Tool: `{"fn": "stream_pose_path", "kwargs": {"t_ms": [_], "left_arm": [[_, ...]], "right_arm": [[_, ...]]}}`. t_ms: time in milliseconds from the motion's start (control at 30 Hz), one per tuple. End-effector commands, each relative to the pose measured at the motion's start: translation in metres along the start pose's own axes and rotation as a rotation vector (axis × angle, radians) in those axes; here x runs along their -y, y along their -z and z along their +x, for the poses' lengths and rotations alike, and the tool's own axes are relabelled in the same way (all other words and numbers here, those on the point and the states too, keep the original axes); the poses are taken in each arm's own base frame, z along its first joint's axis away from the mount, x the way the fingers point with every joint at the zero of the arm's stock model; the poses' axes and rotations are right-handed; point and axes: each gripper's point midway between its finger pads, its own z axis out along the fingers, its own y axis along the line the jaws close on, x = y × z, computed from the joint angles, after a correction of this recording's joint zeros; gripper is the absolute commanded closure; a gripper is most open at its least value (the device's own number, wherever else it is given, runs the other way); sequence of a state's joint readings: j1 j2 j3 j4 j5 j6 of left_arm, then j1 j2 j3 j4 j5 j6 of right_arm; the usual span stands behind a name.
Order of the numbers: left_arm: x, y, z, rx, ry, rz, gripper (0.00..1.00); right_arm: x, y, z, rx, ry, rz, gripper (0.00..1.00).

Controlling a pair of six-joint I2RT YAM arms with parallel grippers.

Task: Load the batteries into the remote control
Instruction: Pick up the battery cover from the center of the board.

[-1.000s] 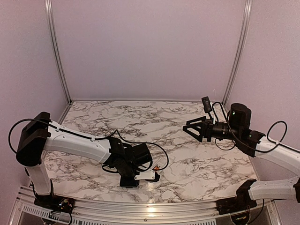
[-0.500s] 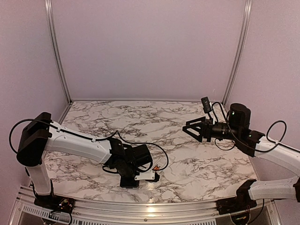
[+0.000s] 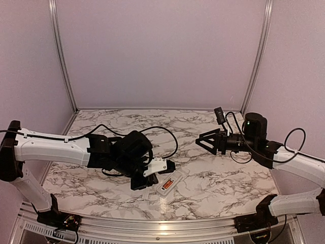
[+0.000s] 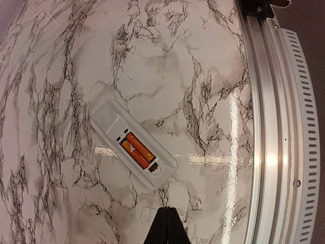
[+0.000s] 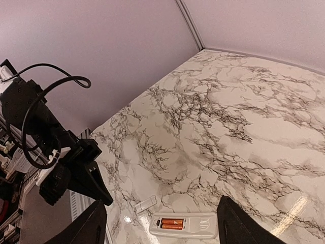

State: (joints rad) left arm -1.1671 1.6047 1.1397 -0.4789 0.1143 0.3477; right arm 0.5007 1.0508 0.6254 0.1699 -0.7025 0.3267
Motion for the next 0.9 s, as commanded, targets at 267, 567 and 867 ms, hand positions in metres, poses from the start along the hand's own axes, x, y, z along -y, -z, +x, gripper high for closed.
{"fn": "stream_pose_path", "kwargs": {"t_ms": [267,567,867], "left_arm": [[0.008,-0.009,0.050,-0.155,0.078,0.025,0.72],[0.010,-0.040,0.086,-0.281,0.052,0.028,0.72],[0.016,-0.053,0.097,-0.320,0.034,0.060,0.78]], "right_arm": [[-0.008,0.001,-0.020,0.026,0.043,-0.023,0.28],[-0.006,0.000,-0.016,0.016,0.032,-0.020,0.28],[-0.006,0.000,-0.014,0.013,0.032,-0.019,0.29]]}}
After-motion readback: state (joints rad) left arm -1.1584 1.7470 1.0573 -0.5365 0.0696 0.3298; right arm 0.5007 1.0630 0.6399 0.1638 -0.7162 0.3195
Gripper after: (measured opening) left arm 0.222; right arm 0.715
